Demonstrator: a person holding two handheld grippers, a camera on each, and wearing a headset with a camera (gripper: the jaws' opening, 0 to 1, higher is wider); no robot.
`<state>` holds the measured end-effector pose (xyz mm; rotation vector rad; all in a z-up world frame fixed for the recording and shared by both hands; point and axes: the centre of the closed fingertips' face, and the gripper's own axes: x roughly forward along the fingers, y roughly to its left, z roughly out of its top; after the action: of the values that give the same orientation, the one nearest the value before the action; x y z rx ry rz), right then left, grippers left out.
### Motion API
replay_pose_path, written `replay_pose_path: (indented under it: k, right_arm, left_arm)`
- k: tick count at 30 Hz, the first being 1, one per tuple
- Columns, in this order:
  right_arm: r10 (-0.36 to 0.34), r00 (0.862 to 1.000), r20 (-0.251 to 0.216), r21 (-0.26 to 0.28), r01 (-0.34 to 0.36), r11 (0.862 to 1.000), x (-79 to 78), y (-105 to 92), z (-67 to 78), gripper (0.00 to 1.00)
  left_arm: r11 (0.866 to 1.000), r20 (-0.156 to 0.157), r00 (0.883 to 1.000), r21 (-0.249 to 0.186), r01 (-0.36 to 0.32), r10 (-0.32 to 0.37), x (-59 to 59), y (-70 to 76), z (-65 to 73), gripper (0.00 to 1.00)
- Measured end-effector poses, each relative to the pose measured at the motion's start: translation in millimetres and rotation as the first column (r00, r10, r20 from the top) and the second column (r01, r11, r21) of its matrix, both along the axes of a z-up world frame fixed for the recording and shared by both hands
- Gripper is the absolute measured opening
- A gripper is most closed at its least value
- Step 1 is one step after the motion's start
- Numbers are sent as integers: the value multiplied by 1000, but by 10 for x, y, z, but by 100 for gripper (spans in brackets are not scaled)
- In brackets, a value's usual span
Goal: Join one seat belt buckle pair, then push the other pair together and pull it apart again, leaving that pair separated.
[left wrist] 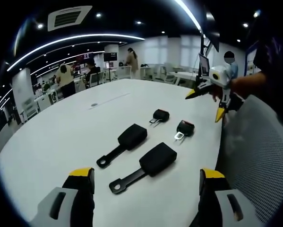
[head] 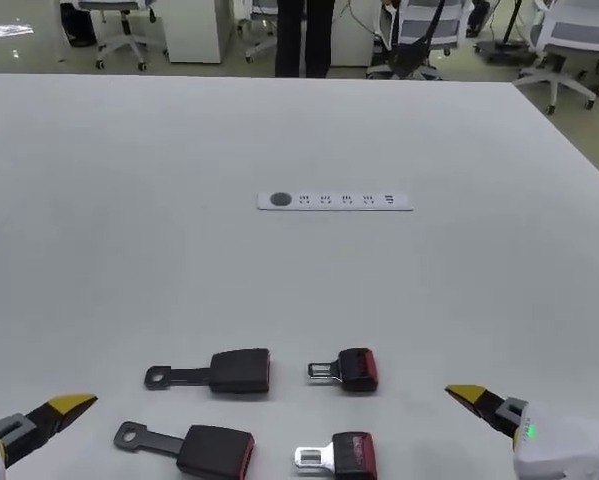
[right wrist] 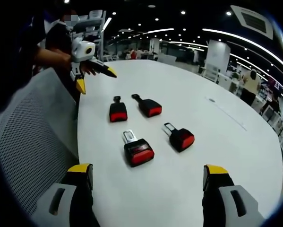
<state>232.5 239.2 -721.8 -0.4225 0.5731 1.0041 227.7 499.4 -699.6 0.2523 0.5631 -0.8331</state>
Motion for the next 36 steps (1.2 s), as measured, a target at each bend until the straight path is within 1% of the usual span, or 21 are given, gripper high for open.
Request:
replay_pose_path:
  k: [5,14,17,18,23,27,31,34,35,36]
  right_arm:
    - [17,1000,-5,-9,-17,1000,15,25,-7,98]
    - [61,998,-10,-28,-62,998,39,71,-40,95]
    - [80,997,-14,-35,-80,996,35,93,-54,93]
    - [88,996,-15,-35,-89,995,38,100,-64,92]
    - [128,991,-26,-48,-129,990,30,143,-100,86]
    - [160,987,-33,-59,-162,985,17,187,-127,80]
    - [192,981,-35,-65,-194,979,9,242,-149,74]
    - [232,972,-29,-87,-234,968,6,268,-195,69]
    - [242,970,-29,-94,-244,965,8,281,-213,67]
    - [245,969,-31,-98,-247,964,11,289,-222,66]
  left_arm:
    - [1000,-10,1000,14,20,-19,20,-4,-31,93]
    - [997,-29,997,39,69,-68,58,-51,-59,87]
    - [994,-32,995,60,97,-95,63,-78,-83,84]
    - [992,-40,993,68,111,-108,61,-90,-97,83]
    - [985,-51,988,94,147,-142,92,-125,-135,78]
    - [977,-64,983,115,181,-174,113,-171,-179,73]
    - [965,-84,974,141,221,-211,105,-209,-248,68]
    - [956,-96,967,157,247,-234,107,-247,-271,66]
    - [952,-101,964,164,260,-246,105,-252,-303,65]
    - [949,-104,962,168,266,-251,107,-259,-315,63]
